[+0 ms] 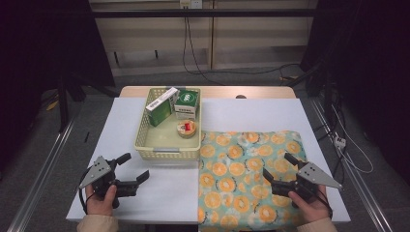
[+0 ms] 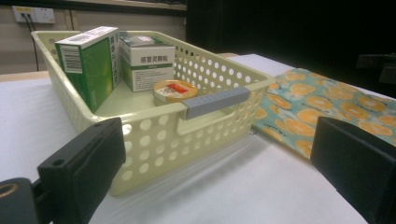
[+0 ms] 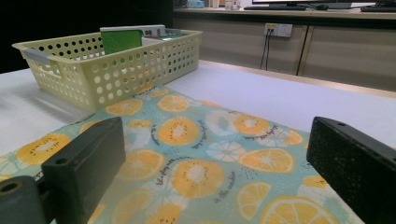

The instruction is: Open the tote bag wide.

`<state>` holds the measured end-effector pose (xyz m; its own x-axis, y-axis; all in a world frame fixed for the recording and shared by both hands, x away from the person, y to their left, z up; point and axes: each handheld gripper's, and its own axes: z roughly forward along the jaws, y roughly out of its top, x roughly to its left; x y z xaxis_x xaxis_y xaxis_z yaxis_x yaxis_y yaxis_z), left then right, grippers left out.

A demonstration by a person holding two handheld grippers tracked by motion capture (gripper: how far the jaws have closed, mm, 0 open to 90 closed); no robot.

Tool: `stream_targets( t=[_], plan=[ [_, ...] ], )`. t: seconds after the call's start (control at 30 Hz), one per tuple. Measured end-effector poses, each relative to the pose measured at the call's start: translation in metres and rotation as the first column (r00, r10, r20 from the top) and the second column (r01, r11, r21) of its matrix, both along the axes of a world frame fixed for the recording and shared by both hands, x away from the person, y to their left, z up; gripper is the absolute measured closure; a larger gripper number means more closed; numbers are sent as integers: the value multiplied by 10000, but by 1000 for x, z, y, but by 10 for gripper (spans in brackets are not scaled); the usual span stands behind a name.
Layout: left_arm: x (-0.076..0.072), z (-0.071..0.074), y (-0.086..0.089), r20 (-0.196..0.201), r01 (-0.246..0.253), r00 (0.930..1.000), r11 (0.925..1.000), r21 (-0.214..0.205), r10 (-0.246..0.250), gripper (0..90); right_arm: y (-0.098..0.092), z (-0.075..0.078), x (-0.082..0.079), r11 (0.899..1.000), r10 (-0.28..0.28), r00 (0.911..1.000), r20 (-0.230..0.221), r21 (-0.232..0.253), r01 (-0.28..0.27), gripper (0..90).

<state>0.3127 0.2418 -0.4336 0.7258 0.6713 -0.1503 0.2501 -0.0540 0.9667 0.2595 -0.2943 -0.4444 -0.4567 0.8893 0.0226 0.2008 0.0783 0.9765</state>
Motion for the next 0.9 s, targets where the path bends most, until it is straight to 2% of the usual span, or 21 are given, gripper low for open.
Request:
stream_targets(
  t=[0.2, 0.27, 0.33, 0.47, 0.57, 0.63, 0.73, 0.8, 0.9],
  plan=[
    [0, 0, 0, -9, -40, 10000, 10000, -7, 40, 32, 2, 0, 2, 9999, 143, 9994, -304, 28, -142, 41],
    [0, 0, 1, -66, -107, 9999, 9999, -20, 106, 32, 5, 1, 4, 9999, 31, 9989, -461, -114, -36, 45],
    [0, 0, 2, -62, -188, 9998, 9998, -59, 188, 32, 8, 4, 5, 10000, 5, 9977, -677, 75, 0, 50],
    [-1, 1, 2, 13, -283, 9996, 9996, -74, 283, 32, 19, 12, 9, 9994, -73, 9946, -1036, -336, 38, 58],
    [-3, 1, 2, 42, -319, 9995, 9995, 7, 319, 32, 35, 17, 9, 9968, 345, 9940, -1041, -684, -418, 64],
    [-4, 2, 2, 114, -342, 9993, 9994, -26, 343, 32, 47, 18, 11, 9934, 576, 9902, -1273, -916, -695, 57],
    [-4, 2, 3, 125, -356, 9993, 9994, 9, 356, 32, 68, 18, 16, 9830, 864, 9842, -1548, -1472, -1095, 47],
    [-3, 2, 3, 121, -353, 9993, 9994, 11, 352, 32, 84, 17, 20, 9791, 1149, 9760, -1850, -1447, -1427, 45],
    [-4, 2, 3, 141, -318, 9994, 9995, 22, 317, 32, 103, 16, 28, 9727, 1432, 9679, -2068, -1512, -1762, 55]
  ],
)
